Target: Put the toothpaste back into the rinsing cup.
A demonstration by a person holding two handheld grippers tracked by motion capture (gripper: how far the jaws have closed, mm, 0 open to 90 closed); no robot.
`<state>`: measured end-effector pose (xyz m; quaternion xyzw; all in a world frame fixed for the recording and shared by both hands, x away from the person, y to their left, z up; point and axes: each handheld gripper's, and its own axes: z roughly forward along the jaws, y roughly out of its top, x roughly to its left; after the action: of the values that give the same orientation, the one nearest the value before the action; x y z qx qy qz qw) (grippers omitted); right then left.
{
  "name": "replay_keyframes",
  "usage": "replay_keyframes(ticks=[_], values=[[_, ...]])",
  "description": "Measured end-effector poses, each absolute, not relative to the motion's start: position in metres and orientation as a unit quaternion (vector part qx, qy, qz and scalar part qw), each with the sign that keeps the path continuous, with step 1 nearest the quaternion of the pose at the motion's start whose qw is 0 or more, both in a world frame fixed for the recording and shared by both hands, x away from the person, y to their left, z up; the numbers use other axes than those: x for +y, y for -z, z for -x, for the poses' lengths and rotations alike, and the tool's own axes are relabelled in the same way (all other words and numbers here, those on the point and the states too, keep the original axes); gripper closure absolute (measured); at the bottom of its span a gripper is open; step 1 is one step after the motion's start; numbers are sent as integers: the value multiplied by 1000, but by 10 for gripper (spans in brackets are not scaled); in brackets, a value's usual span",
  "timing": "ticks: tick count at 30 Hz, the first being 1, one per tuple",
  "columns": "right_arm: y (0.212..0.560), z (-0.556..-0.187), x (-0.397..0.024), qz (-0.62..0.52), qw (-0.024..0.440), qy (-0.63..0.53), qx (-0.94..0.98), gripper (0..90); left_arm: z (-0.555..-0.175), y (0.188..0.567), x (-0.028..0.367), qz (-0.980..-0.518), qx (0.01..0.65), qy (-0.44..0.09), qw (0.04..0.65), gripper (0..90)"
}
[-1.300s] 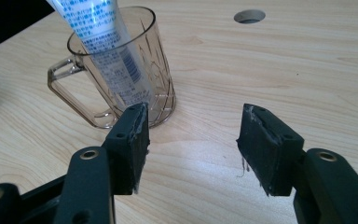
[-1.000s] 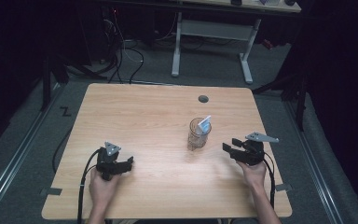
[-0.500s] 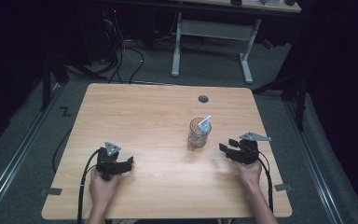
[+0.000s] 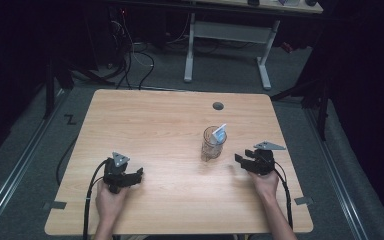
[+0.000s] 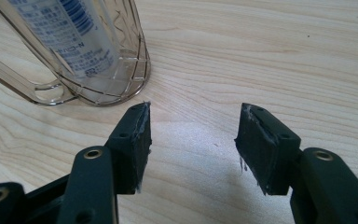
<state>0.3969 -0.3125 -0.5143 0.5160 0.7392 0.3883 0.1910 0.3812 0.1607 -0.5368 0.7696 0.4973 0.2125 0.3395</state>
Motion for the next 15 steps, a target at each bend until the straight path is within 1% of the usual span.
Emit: replay_keyframes(ticks=[15], values=[[524, -403, -311, -526, 205, -359, 744, 447, -381, 537, 161, -769, 498, -212, 340, 203]])
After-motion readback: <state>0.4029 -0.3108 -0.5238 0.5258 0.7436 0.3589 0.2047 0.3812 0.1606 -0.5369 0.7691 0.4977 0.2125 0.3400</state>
